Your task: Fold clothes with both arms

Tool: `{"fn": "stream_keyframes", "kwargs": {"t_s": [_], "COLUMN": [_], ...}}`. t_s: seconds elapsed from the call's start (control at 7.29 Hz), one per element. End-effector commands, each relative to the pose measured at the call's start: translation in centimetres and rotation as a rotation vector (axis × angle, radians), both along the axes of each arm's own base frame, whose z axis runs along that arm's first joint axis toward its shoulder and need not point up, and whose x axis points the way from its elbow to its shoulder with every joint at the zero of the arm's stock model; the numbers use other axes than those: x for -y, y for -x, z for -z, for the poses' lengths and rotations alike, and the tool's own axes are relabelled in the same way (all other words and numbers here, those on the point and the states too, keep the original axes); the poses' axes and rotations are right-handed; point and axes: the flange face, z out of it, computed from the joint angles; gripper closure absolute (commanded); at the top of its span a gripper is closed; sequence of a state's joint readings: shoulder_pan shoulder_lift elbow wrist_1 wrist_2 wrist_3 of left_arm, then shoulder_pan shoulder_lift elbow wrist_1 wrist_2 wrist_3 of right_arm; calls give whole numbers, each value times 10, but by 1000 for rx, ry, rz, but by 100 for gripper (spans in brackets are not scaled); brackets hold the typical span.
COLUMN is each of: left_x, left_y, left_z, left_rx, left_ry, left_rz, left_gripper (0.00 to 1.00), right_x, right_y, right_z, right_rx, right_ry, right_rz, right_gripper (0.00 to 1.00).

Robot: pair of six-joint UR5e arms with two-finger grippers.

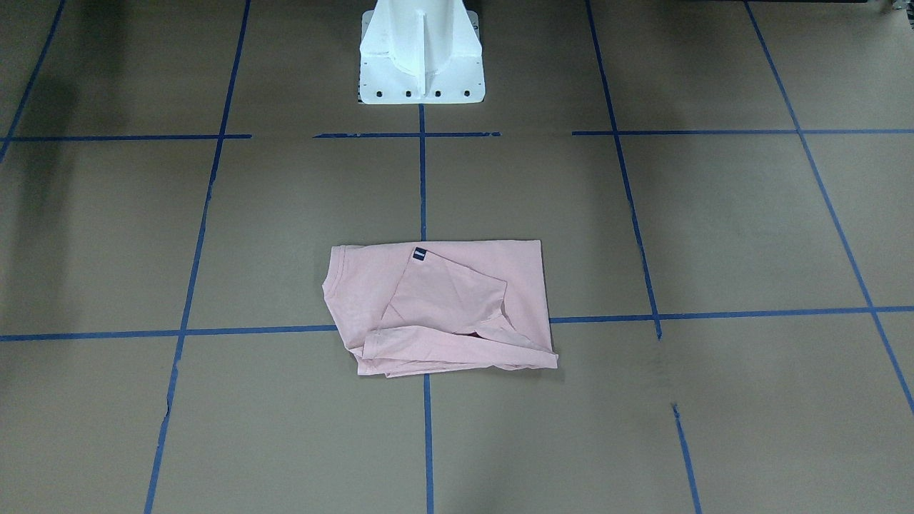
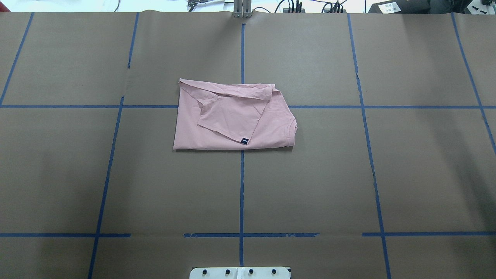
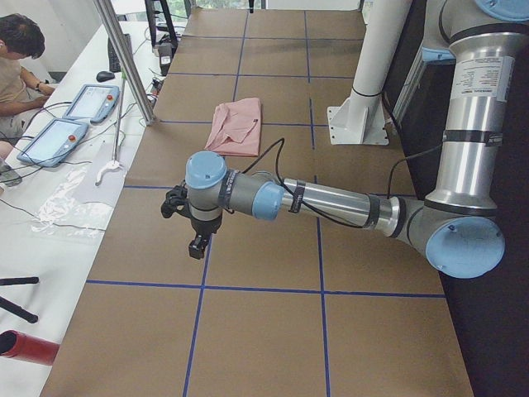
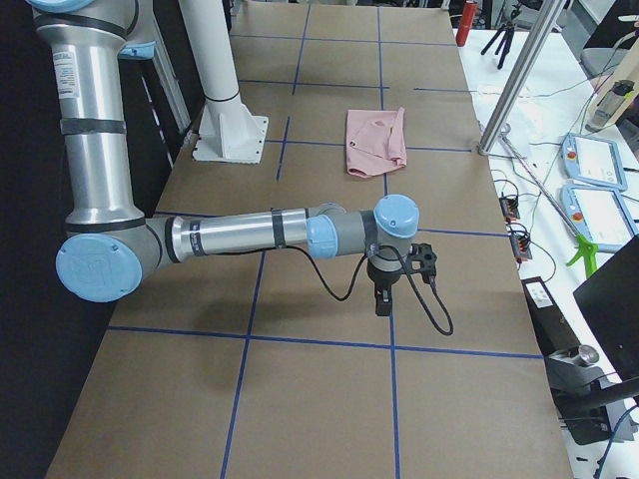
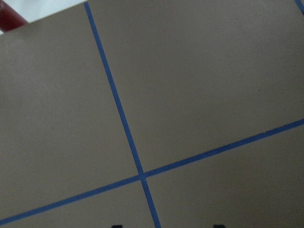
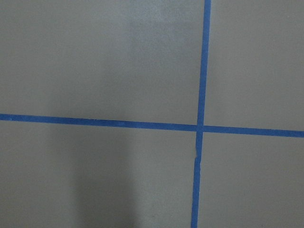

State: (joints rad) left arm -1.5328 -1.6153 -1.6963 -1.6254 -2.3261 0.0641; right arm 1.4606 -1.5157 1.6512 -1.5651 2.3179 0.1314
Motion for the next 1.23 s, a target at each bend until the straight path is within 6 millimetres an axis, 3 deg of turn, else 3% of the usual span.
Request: {"fn": "stream_keyframes", "kwargs": {"t_s": [0.0, 0.14, 0.27, 0.96, 1.1], "left_x": [-24, -44, -46, -40, -38], "left_y": [6, 7, 5, 5, 4], "left_z": [-26, -40, -37, -34, -25], "left_rx": [-11, -6, -20, -15, -20], "left_ry": [90, 95, 83, 76, 56], "left_rz": [8, 4, 12, 13, 10], "left_gripper": [0, 0, 0, 0, 0], "right_x": [-11, -16, -17, -18, -19], "right_y": [-1, -1, -1, 1, 1], "right_z": [-8, -10, -10, -13, -14], "right_rx": [18, 21, 23, 48, 48], "right_ry": [20, 22, 19, 31, 36], "right_rz": [5, 5, 6, 7, 7], "right_gripper": [0, 0, 0, 0, 0]}}
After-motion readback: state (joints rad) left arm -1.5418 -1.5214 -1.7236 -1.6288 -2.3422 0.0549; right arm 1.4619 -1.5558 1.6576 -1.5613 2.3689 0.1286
